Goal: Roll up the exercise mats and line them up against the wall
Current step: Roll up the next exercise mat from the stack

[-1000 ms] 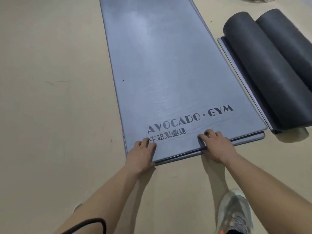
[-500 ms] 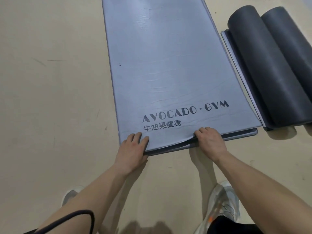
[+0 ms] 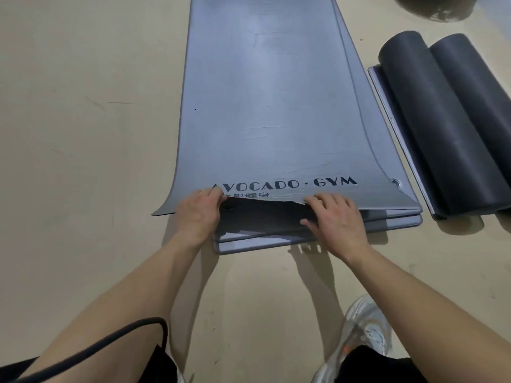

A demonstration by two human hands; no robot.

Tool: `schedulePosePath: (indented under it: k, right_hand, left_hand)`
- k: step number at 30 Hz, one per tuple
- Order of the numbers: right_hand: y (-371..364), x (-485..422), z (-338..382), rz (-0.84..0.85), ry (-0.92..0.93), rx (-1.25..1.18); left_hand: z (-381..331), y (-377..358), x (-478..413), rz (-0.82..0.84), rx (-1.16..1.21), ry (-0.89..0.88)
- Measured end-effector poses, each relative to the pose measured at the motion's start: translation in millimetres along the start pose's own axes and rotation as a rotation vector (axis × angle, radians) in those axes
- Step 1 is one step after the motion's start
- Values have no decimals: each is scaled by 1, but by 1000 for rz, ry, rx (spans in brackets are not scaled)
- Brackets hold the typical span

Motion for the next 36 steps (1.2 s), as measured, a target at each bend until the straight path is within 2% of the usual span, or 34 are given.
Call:
schedulePosePath:
  k: [3,5,7,10,12,15,18,20,23,28,30,36]
  right_hand:
    - [-11,-3,-52,21,-124,44]
    - [-16,-17,-62,11,-157,56]
    - [-12,-41,-59,-56,-205,11]
    - [0,-80,-47,-233,-307,-89]
    - [-5,-102,-35,-304,-300,-57]
    - [-21,-119,-26,-342,-287,-41]
    - [-36,-115,-29,-332,-223,-60]
    - [-48,-105,-29,-244,-129,-53]
    - [-67,-96,-36,-17,-53,46]
    - [-91,-92,-38,180,-1,260]
    - [-97,-95,-35,224,-9,299]
    - [-90,-103,-34,196,14,266]
  left_hand:
    - [0,-3,-19,15,-52,-53]
    - [2,-6,-28,14,-76,-62]
    - [7,-9,-39,1,-124,-43]
    - [14,-7,-57,-149,-165,-16]
    - [19,-7,-70,-271,-202,-25]
    - [28,-16,-89,-323,-233,-108]
    - [33,-25,-89,-333,-190,-124]
    - [30,-28,-75,-334,-167,-129]
    - [25,-46,-52,-224,-171,-198]
    - [22,-88,-37,174,-273,-204]
    - [17,-95,-39,225,-308,-194]
    - [22,-85,-54,235,-285,-218]
Point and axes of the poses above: each hand's wrist, its own x-axis away from the middle knuckle, its own y-axis out of the back of the hand, z = x × y, the point moved 5 cm from there along -x, towards the middle knuckle, and after that the axes turned 13 degrees about -y, right-handed, at the moved point
